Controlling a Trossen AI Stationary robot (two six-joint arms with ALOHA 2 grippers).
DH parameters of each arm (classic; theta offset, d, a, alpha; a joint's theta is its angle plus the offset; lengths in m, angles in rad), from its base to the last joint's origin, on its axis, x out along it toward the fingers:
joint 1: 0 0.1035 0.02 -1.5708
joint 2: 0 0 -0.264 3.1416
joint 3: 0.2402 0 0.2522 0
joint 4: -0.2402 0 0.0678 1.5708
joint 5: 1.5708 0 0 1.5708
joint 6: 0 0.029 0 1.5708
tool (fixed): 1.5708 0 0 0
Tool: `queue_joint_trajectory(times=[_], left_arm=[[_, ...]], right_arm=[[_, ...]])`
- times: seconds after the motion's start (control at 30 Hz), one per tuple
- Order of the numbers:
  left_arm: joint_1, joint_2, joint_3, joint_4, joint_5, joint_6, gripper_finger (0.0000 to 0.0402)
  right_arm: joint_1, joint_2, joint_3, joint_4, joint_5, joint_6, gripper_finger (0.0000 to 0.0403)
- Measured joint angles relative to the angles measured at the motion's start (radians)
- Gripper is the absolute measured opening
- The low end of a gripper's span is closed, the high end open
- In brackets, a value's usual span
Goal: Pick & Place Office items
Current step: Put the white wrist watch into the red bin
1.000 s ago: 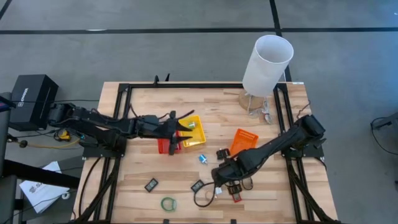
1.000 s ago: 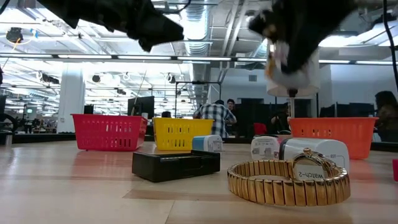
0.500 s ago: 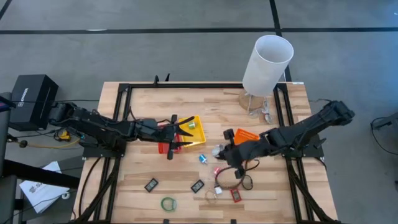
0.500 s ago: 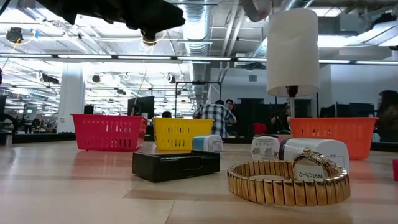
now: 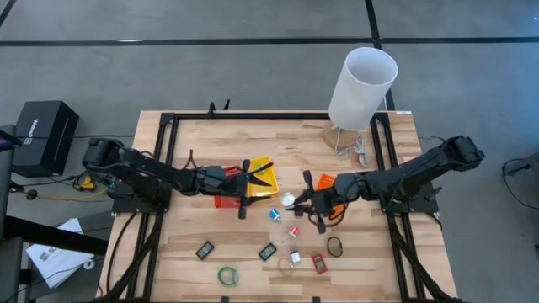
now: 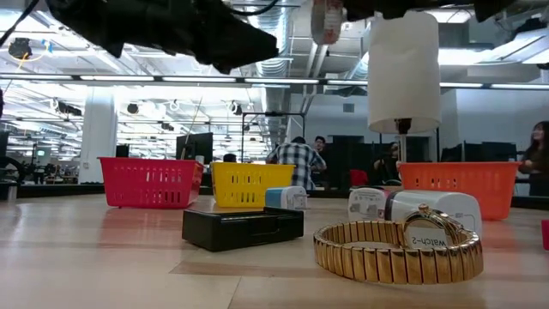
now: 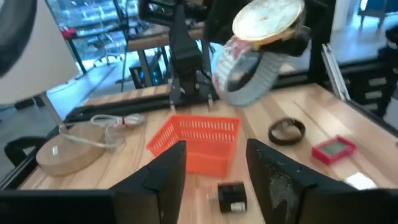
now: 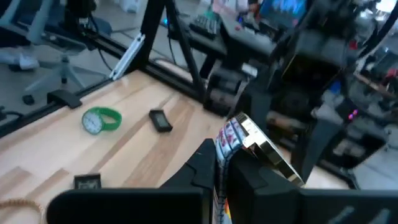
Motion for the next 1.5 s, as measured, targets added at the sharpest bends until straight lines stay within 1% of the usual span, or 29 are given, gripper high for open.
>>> queue_joint_trajectory(times=[0.07, 0.2, 0.3, 0.47, 0.6, 0.7, 0.8, 0.9, 1.07, 1.13, 1.27, 1.33, 1.4, 1.5], left_arm=[[0.003, 0.016, 0.005, 0.033, -0.001, -0.017, 0.0182], [0.003, 0.029, 0.033, 0.057, -0.005, -0.048, 0.0203], [0.005, 0.03, 0.038, 0.054, -0.009, -0.059, 0.021], [0.006, 0.03, 0.039, 0.054, -0.013, -0.096, 0.0209], [0.006, 0.03, 0.039, 0.057, -0.016, -0.115, 0.0202], [0.006, 0.03, 0.039, 0.058, -0.016, -0.115, 0.0193], [0.006, 0.03, 0.039, 0.053, -0.016, -0.108, 0.0178], [0.006, 0.03, 0.039, 0.052, -0.016, -0.107, 0.0152], [0.006, 0.03, 0.039, 0.051, -0.016, -0.106, 0.0092], [0.006, 0.03, 0.039, 0.051, -0.016, -0.106, 0.0067], [0.006, 0.03, 0.039, 0.051, -0.016, -0.105, 0.0017], [0.006, 0.03, 0.039, 0.05, -0.016, -0.105, 0.0008], [0.006, 0.03, 0.039, 0.041, -0.017, -0.105, 0.0011], [0.006, 0.03, 0.039, 0.014, -0.027, -0.104, 0.0012]], right_arm=[[-0.014, -0.001, 0.002, 0.027, -0.015, 0.004, 0.0014], [-0.038, -0.001, 0.001, 0.027, -0.029, 0.007, 0.0014], [-0.061, 0.014, 0.002, 0.084, -0.085, 0.018, 0.0014], [-0.1, 0.094, 0.015, 0.188, -0.092, 0.06, 0.0014], [-0.116, 0.172, 0.057, 0.191, -0.093, 0.061, 0.0014], [-0.115, 0.215, 0.102, 0.201, -0.116, 0.06, 0.0014], [-0.113, 0.241, 0.125, 0.182, -0.118, 0.053, 0.0014], [-0.113, 0.244, 0.138, 0.191, -0.118, 0.053, 0.0014], [-0.113, 0.244, 0.137, 0.157, -0.114, 0.084, 0.0017], [-0.113, 0.244, 0.137, 0.134, -0.087, 0.086, 0.002], [-0.117, 0.244, 0.137, 0.09, -0.067, 0.087, 0.003], [-0.117, 0.244, 0.137, 0.077, -0.022, 0.087, 0.0041], [-0.117, 0.244, 0.137, 0.066, 0.028, 0.087, 0.0055], [-0.115, 0.244, 0.136, 0.033, 0.047, 0.087, 0.0079]])
